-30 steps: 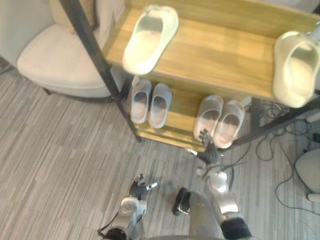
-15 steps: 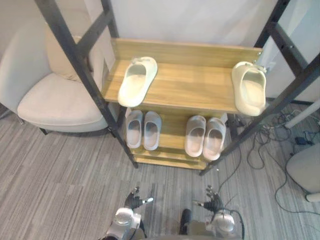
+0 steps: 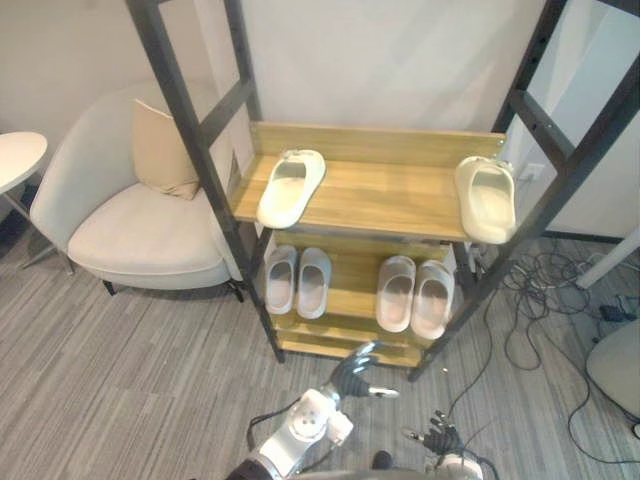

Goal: Organize the slippers on the shoe rack

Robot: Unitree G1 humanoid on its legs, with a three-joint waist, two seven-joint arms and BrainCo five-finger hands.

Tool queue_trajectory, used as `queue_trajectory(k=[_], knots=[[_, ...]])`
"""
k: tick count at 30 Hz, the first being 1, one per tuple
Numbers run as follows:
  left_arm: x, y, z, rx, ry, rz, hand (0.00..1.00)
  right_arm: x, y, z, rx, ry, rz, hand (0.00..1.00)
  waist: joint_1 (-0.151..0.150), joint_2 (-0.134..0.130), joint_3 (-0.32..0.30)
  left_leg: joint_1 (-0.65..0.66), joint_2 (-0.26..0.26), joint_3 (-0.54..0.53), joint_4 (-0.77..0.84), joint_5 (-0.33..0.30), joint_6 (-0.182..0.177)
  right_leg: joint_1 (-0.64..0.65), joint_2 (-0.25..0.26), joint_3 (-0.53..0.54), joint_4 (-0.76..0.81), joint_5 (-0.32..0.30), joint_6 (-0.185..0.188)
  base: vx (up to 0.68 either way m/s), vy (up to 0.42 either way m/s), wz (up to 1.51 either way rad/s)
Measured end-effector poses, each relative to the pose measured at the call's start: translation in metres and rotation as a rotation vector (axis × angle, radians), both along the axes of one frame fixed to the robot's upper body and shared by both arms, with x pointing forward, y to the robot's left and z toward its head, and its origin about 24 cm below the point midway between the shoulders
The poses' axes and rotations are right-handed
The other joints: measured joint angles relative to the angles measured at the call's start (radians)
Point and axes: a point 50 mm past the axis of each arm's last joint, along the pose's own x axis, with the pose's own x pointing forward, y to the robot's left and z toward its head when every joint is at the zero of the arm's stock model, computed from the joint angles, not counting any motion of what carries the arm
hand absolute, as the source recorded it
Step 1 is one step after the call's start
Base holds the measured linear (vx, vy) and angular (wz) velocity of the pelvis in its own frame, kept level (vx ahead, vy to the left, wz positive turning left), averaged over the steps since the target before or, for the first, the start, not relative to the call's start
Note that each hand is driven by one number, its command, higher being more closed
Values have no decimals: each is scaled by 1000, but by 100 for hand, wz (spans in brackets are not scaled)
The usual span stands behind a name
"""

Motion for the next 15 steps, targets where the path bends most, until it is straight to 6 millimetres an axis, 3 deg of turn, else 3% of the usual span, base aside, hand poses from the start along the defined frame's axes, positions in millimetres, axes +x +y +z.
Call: queue_trajectory(k=[7, 10, 15], knots=[[40, -4, 59, -119, -226, 30, 0, -1, -3, 0, 1, -2, -16, 0, -15, 0, -8, 15, -2, -1, -10, 7, 8, 2, 6, 1, 1, 1, 0, 85, -7, 0], [68, 14, 95, -185, -353, 144, 0, 0, -4, 1, 2, -5, -12, 0, -22, -4, -9, 17, -3, -2, -12, 4, 9, 1, 6, 1, 1, -2, -3, 53, -11, -1], [99, 45, 129, -193, -496, 295, 0, 1, -5, 1, 7, -8, -3, 0, -25, -10, -12, 17, -5, -4, -11, 2, 10, 3, 3, -2, 1, -2, -4, -8, 0, 0]])
